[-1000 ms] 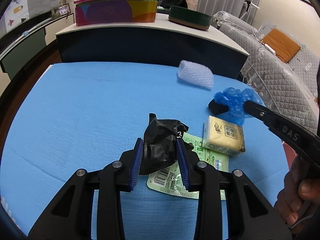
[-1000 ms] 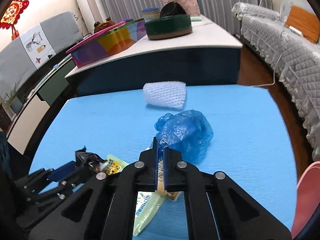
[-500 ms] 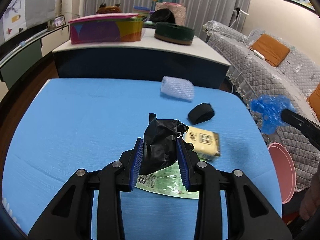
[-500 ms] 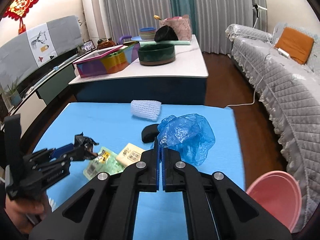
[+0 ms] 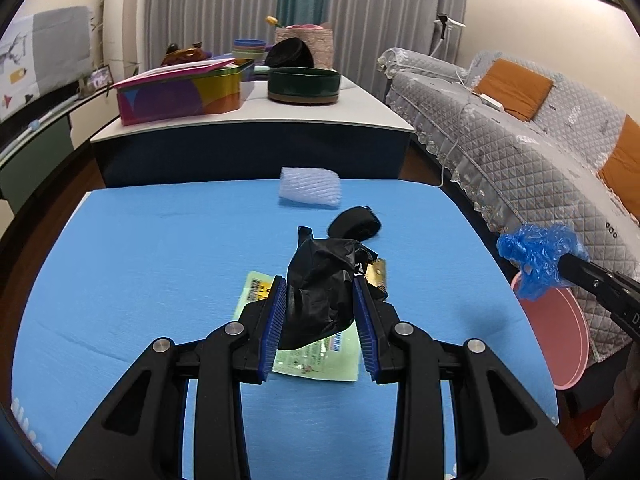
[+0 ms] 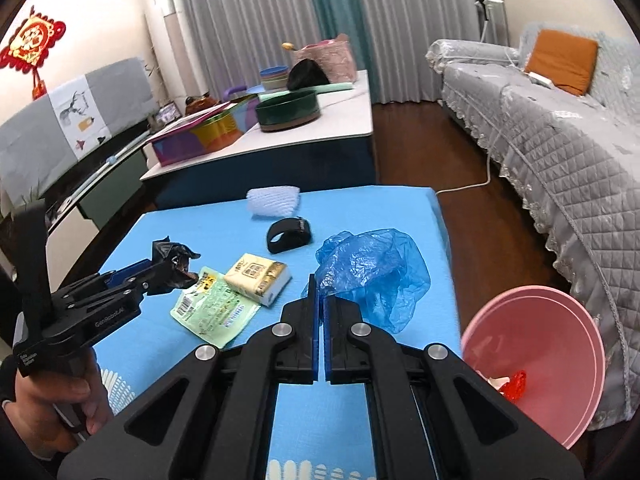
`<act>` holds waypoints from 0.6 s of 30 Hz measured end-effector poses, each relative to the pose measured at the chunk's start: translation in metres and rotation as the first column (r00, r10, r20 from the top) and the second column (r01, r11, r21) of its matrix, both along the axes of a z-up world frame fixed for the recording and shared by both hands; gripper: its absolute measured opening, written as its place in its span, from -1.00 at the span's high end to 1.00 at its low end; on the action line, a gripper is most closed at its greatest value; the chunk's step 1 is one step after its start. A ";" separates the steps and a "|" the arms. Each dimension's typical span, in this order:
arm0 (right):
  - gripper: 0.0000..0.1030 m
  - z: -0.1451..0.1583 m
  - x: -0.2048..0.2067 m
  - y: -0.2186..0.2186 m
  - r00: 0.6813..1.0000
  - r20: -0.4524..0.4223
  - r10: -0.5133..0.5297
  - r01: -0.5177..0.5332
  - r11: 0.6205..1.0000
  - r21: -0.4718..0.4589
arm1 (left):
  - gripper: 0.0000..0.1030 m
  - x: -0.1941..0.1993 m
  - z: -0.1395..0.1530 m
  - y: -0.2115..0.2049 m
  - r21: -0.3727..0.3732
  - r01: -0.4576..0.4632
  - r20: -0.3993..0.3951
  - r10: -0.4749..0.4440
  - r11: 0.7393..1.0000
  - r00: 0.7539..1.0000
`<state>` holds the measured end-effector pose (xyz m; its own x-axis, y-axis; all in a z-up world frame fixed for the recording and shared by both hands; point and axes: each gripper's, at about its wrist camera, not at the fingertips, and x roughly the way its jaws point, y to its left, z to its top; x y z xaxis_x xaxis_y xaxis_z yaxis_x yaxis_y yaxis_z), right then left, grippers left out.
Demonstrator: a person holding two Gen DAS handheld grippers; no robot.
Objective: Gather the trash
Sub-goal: 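Carry the black bag and blue bag over the pink bin with both tools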
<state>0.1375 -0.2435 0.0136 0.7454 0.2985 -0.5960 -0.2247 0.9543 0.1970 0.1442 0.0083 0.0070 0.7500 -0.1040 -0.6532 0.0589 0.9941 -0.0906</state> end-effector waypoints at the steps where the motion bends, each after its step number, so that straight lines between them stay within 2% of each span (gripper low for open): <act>1: 0.97 -0.001 -0.001 -0.002 1.000 0.005 -0.002 0.002 1.000 -0.006 | 0.35 0.000 0.000 -0.003 0.003 0.004 0.002 -0.004 1.000 1.000; 4: 0.97 -0.002 -0.007 -0.011 1.000 0.024 -0.014 0.015 0.999 -0.036 | 0.35 -0.001 0.000 -0.012 0.012 0.015 0.008 -0.015 1.000 1.000; 18: 0.96 -0.004 -0.011 -0.056 0.995 0.037 -0.097 0.098 0.995 -0.015 | 0.35 0.001 -0.003 -0.063 0.041 0.095 0.024 -0.096 0.995 0.995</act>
<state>0.1267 -0.2997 0.0096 0.7919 0.2133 -0.5722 -0.1369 0.9752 0.1741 0.1456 -0.0551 0.0042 0.7548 -0.1503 -0.6385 0.1558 0.9866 -0.0480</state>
